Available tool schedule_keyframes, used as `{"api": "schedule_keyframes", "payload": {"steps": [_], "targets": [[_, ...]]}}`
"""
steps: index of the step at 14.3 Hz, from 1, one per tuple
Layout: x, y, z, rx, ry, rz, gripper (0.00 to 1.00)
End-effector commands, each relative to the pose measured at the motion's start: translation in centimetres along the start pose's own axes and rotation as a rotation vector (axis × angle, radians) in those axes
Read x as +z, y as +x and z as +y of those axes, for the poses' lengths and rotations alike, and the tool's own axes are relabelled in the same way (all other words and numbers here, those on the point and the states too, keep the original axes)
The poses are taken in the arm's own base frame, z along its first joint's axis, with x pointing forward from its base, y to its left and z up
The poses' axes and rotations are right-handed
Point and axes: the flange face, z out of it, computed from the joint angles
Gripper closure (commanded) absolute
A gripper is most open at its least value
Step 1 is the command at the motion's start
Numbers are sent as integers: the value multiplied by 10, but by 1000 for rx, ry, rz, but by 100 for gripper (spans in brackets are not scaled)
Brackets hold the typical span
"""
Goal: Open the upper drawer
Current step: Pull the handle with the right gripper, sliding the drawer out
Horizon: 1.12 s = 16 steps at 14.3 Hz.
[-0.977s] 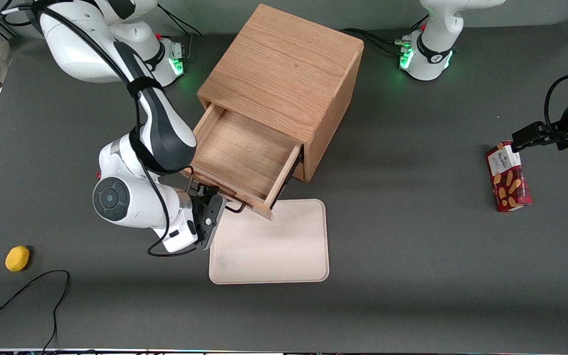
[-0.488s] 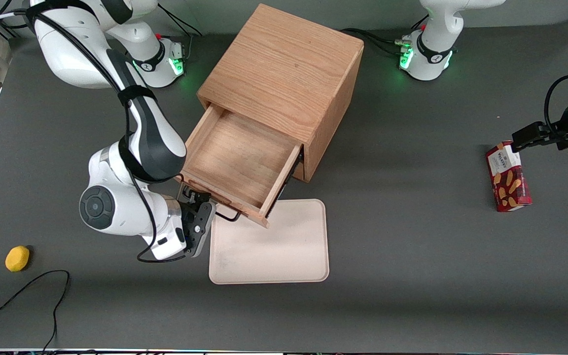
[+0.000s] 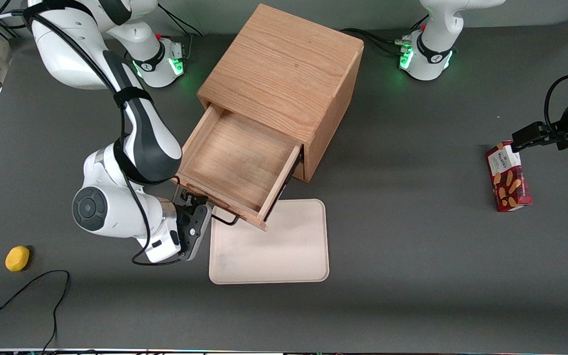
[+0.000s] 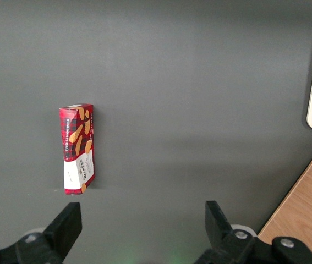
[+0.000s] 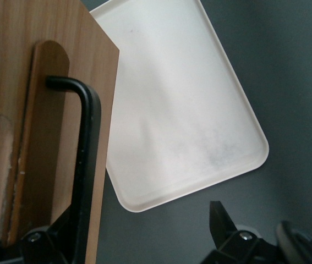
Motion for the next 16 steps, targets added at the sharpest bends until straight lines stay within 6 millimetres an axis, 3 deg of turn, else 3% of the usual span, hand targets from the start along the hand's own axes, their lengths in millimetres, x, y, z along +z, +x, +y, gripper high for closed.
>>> {"api": "schedule_keyframes", "payload": {"steps": [1, 6, 13, 16], "targets": [[-1, 2, 14, -22, -9, 55, 0], [3, -1, 26, -45, -25, 69, 0], [0, -2, 29, -37, -31, 75, 0], [-27, -1, 20, -33, -37, 76, 0]]}}
